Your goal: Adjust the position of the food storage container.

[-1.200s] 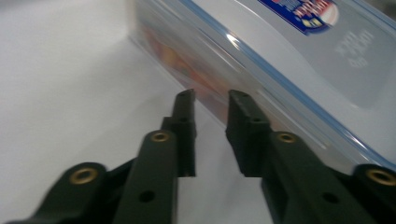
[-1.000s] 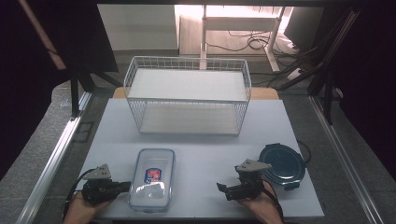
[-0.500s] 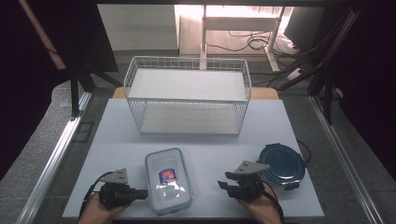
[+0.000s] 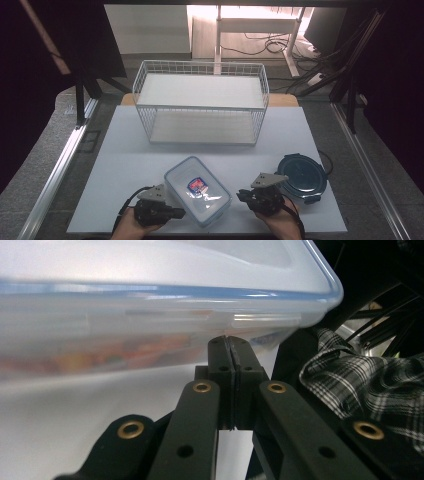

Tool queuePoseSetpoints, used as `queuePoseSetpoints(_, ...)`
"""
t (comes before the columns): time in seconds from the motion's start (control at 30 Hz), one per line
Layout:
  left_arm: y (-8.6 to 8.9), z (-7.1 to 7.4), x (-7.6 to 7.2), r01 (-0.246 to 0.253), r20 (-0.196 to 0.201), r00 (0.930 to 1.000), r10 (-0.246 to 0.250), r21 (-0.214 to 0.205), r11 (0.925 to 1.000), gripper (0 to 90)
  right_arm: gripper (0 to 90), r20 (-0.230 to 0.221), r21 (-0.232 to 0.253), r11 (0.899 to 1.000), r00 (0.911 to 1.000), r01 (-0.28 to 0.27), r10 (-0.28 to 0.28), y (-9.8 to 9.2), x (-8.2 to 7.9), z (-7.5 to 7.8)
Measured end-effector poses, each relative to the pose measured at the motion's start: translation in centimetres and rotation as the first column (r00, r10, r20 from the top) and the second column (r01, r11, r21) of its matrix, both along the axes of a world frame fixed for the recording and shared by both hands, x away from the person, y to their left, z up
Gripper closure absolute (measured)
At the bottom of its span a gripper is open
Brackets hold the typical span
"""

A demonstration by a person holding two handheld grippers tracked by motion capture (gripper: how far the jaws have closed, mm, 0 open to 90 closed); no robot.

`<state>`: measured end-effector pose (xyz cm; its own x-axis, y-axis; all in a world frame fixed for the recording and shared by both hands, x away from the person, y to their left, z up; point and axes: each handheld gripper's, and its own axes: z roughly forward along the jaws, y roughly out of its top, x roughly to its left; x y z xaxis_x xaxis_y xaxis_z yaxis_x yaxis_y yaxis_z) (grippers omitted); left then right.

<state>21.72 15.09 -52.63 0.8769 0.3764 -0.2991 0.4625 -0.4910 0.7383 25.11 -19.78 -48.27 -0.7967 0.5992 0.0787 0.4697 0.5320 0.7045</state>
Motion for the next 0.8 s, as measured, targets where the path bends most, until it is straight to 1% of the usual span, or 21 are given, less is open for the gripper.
queuePoseSetpoints(0.03,0.0,0.1,0.1,-0.001,0.006,1.0,0.001,0.009,1.0,90.0,81.7,-0.003,-0.003,1.0,1.0,-0.004,0.004,0.0,-0.1,0.0)
queuePoseSetpoints(0.07,0.4,0.2,0.2,-0.022,0.015,0.9996,0.022,0.021,0.9995,89.9,82.2,-0.003,-0.007,1.0,1.0,-0.005,0.005,0.1,-0.1,0.0)
queuePoseSetpoints(0.1,1.1,0.2,0.5,-0.049,0.02,0.9986,0.049,0.034,0.9982,90.0,83.0,-0.002,-0.013,1.0,1.0,-0.006,0.006,0.1,-0.2,0.1)
queuePoseSetpoints(0.13,2.0,0.2,0.8,-0.089,0.028,0.9958,0.087,0.049,0.9949,90.0,83.7,0.0,-0.02,1.0,1.0,-0.005,0.005,0.1,-0.3,0.1)
queuePoseSetpoints(0.17,3.3,0.2,1.3,-0.153,0.035,0.9879,0.151,0.066,0.986,90.0,84.4,-0.002,-0.019,1.0,1.0,-0.005,0.005,0.1,-0.4,0.1)
queuePoseSetpoints(0.2,4.3,0.2,1.8,-0.203,0.037,0.9788,0.201,0.069,0.9766,90.0,85.1,-0.008,-0.015,1.0,0.9999,-0.006,0.006,0.1,-0.6,0.2)
queuePoseSetpoints(0.23,5.0,0.2,2.2,-0.237,0.031,0.9714,0.235,0.06,0.9697,90.0,85.4,-0.014,-0.013,1.0,0.9998,-0.01,0.01,0.1,-0.7,0.2)
queuePoseSetpoints(0.27,5.8,0.1,2.7,-0.277,0.023,0.961,0.276,0.045,0.9599,90.0,85.5,-0.019,-0.014,1.0,0.9997,-0.017,0.017,0.2,-0.8,0.1)
queuePoseSetpoints(0.3,6.5,0.0,3.3,-0.312,0.012,0.9502,0.311,0.031,0.9497,90.0,85.6,-0.032,-0.015,1.0,0.9992,-0.025,0.024,0.3,-1.0,0.0)
queuePoseSetpoints(0.33,7.0,0.0,3.9,-0.339,0.006,0.9409,0.339,0.017,0.9408,90.0,85.8,-0.051,-0.015,0.999,0.9981,-0.034,0.033,0.4,-1.2,-0.1)
queuePoseSetpoints(0.37,7.2,0.0,4.4,-0.353,0.011,0.9356,0.353,0.013,0.9355,90.0,86.1,-0.069,-0.018,0.999,0.9966,-0.047,0.046,0.6,-1.4,-0.3)
queuePoseSetpoints(0.43,7.2,0.1,5.7,-0.365,0.043,0.9305,0.364,0.031,0.9304,90.0,86.5,-0.109,-0.026,0.996,0.9909,-0.082,0.079,1.3,-2.0,-0.7)
queuePoseSetpoints(0.47,7.1,0.0,6.1,-0.366,0.051,0.9299,0.364,0.033,0.9299,90.0,86.6,-0.117,-0.034,0.995,0.9887,-0.098,0.094,1.6,-2.1,-0.9)
queuePoseSetpoints(0.5,6.9,0.0,6.7,-0.363,0.049,0.9312,0.361,0.031,0.9313,90.0,86.5,-0.123,-0.041,0.993,0.9864,-0.114,0.109,2.2,-2.4,-1.1)
queuePoseSetpoints(0.57,6.4,-0.2,7.6,-0.336,0.039,0.9415,0.335,0.02,0.9418,90.0,86.5,-0.125,-0.042,0.992,0.9857,-0.119,0.113,2.5,-2.4,-1.2)
queuePoseSetpoints(0.6,6.1,-0.3,7.8,-0.315,0.032,0.9487,0.315,0.017,0.9489,90.0,86.4,-0.12,-0.045,0.992,0.9867,-0.116,0.11,2.7,-2.4,-1.3)
queuePoseSetpoints(0.63,5.8,-0.4,7.8,-0.282,0.022,0.9592,0.282,0.012,0.9593,90.0,86.2,-0.113,-0.051,0.993,0.9886,-0.106,0.1,2.8,-2.3,-1.3)
queuePoseSetpoints(0.67,5.6,-0.4,7.7,-0.285,0.035,0.9582,0.284,0.027,0.9581,90.0,86.5,-0.104,-0.057,0.994,0.9909,-0.092,0.085,2.9,-2.2,-1.4)
queuePoseSetpoints(0.7,5.5,-0.3,7.5,-0.286,0.041,0.9579,0.284,0.051,0.9568,90.0,86.4,-0.11,-0.053,0.995,0.9908,-0.086,0.079,2.8,-2.1,-1.5)
queuePoseSetpoints(0.73,5.5,-0.3,7.5,-0.284,0.036,0.9587,0.282,0.048,0.9577,90.0,86.4,-0.114,-0.032,0.998,0.9921,-0.057,0.053,2.4,-1.8,-1.6)
queuePoseSetpoints(0.8,5.7,-0.3,7.3,-0.285,0.02,0.9586,0.284,0.034,0.958,90.0,86.6,-0.118,-0.017,1.0,0.9928,-0.021,0.018,2.2,-1.5,-1.6)
